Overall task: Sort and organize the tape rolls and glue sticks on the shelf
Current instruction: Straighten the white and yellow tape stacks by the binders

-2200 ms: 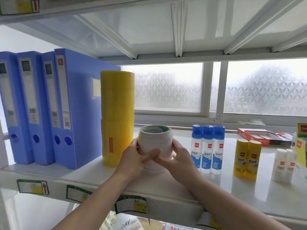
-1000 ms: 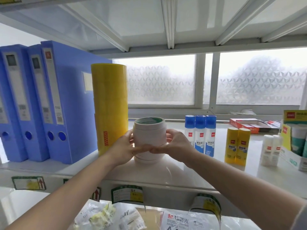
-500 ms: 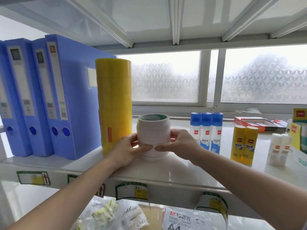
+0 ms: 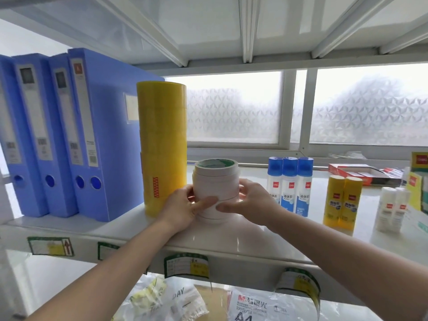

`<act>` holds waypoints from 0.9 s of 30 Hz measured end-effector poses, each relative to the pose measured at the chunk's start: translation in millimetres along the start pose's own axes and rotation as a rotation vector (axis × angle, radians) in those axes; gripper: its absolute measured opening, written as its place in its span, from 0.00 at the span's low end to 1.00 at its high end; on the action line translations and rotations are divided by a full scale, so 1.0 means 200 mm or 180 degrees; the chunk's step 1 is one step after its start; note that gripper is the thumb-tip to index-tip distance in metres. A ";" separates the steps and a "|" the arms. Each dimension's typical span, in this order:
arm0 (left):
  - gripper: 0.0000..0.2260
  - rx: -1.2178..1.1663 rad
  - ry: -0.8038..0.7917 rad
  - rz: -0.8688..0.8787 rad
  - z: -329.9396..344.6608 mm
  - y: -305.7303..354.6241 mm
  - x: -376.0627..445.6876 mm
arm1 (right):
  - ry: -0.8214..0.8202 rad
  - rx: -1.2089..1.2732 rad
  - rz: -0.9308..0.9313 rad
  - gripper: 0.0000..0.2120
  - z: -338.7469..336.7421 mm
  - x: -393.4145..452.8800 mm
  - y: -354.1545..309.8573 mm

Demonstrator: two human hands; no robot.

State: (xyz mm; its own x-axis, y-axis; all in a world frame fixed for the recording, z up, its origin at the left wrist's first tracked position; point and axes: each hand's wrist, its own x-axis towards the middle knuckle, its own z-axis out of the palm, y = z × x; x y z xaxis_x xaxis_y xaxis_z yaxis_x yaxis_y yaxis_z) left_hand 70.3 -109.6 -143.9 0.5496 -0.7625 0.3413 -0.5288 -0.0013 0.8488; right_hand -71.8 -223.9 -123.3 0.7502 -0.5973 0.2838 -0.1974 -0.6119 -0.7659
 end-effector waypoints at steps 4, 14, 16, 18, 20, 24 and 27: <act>0.33 0.0016 0.0017 0.0008 0.01 0.01 -0.01 | -0.0042 -0.0214 0.0039 0.30 0.01 0.00 -0.02; 0.26 0.0243 -0.0481 -0.0169 -0.03 -0.02 -0.03 | -0.0211 -0.0421 0.0349 0.30 0.04 0.00 0.02; 0.28 0.0341 -0.0376 -0.0155 -0.03 -0.03 -0.02 | -0.0157 -0.0528 0.0341 0.30 0.04 0.01 0.03; 0.29 0.0384 -0.0345 -0.0180 -0.03 -0.03 -0.02 | -0.0122 -0.0613 0.0314 0.31 0.05 0.01 0.03; 0.29 0.0440 -0.0317 -0.0187 -0.02 -0.03 -0.01 | -0.0106 -0.0666 0.0276 0.30 0.04 0.01 0.03; 0.28 0.0651 -0.0207 -0.0145 -0.02 -0.03 -0.02 | -0.0070 -0.0683 0.0250 0.28 0.04 0.00 0.02; 0.32 0.0709 -0.0153 -0.0182 -0.03 -0.02 -0.02 | -0.0058 -0.0620 0.0228 0.27 0.04 -0.01 0.01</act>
State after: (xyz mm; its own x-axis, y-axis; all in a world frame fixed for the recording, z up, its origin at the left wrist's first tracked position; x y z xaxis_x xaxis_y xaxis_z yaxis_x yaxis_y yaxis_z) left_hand 74.0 -103.0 -146.6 0.5542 -0.7870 0.2712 -0.6303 -0.1839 0.7542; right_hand -68.4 -221.0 -129.9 0.7408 -0.6344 0.2206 -0.3677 -0.6579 -0.6572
